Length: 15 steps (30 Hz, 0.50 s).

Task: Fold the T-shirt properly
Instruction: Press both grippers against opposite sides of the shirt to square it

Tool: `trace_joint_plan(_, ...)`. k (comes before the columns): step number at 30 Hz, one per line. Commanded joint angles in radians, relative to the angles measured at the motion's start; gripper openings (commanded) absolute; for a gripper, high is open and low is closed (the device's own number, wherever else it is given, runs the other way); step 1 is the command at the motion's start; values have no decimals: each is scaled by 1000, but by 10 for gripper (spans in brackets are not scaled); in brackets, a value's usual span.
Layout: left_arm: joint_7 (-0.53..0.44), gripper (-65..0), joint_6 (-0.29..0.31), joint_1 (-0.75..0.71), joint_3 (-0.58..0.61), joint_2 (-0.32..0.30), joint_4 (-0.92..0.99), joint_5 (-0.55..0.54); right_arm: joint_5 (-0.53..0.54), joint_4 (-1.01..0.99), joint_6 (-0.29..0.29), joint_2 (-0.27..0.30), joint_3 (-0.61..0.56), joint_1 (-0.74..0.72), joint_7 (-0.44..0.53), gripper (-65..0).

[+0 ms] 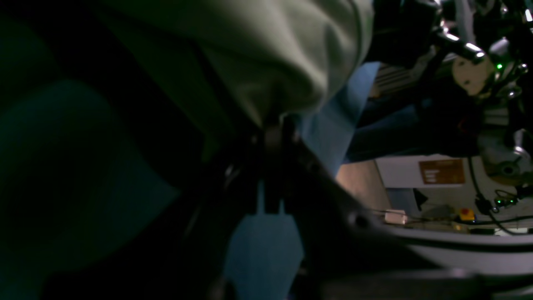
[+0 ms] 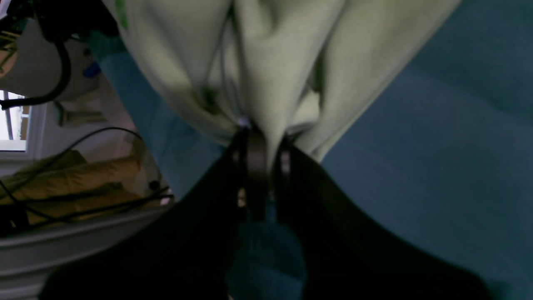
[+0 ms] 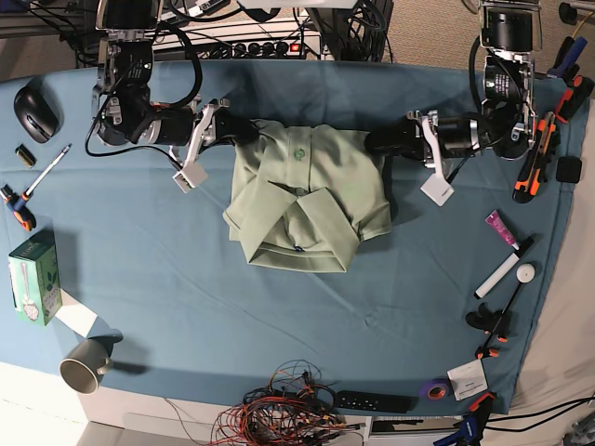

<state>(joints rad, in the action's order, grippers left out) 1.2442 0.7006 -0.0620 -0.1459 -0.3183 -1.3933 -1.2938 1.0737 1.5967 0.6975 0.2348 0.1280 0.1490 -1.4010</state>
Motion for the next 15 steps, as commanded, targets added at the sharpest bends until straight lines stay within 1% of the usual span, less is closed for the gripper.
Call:
trace_joint_plan(1, 0, -650, -2, 6, -7, -19, -12, 0, -3, 13, 1, 22, 5, -11, 5, -650)
trace_joint_plan(6, 12, -650, -2, 3, -7, -19, -12, 0, -3, 13, 1, 48, 5, -11, 5, -650)
trace_joint_plan(15, 15, -650, -2, -16, -7, -19, -12, 0, -20, 13, 1, 53, 5, -11, 5, -650)
